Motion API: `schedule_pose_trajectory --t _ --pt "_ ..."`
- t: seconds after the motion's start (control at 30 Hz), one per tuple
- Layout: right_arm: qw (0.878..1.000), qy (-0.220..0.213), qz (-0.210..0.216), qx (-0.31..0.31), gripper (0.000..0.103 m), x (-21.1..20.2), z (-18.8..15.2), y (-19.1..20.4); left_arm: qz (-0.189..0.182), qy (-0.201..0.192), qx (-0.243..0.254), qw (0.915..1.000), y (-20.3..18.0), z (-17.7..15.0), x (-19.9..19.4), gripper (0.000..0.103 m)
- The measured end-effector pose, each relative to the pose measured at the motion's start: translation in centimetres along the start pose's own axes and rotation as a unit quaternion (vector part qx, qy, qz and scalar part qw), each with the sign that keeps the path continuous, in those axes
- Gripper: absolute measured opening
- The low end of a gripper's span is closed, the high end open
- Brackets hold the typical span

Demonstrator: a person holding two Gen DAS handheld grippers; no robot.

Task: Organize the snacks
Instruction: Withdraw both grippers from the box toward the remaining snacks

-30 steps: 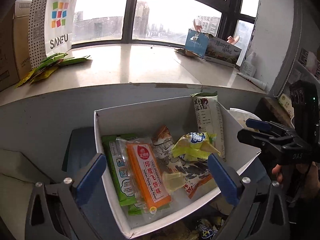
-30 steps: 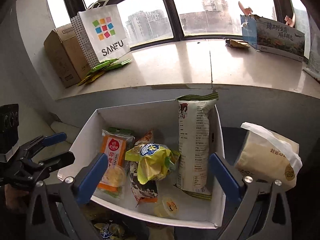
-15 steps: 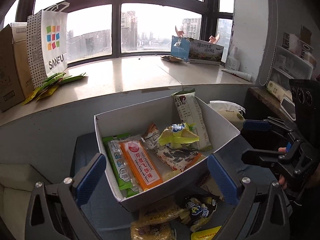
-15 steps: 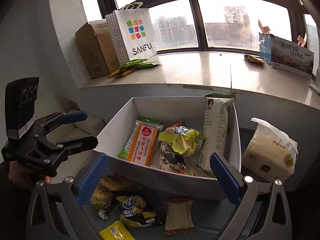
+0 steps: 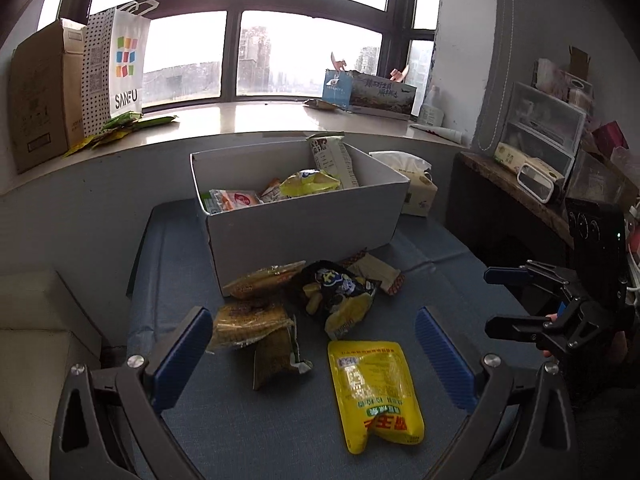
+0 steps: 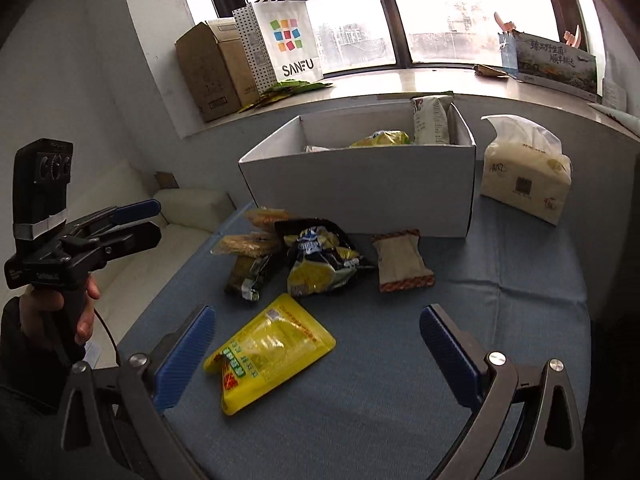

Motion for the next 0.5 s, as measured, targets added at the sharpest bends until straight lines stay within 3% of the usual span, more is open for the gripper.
schedule_pose_trajectory --t 0.23,0.5 --pt "1.000 0.014 -0.011 -0.009 0.103 0.7 -1.0 -0.1 -0.001 0.008 0.001 1.0000 -0.5 -0.7 -0.4 0.103" --pt "0.997 0.051 -0.006 -0.050 0.103 6.2 1.1 1.6 -0.001 0.009 -0.004 0.9999 0.0 -1.1 -0.5 0.103"
Point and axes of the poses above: each gripper's, at about its wrist camera, not at the fingertips, and x roughly the way its jaws point, y to its left, z to its top, the point moved 5 cm from there along x, roughly the way its jaws point
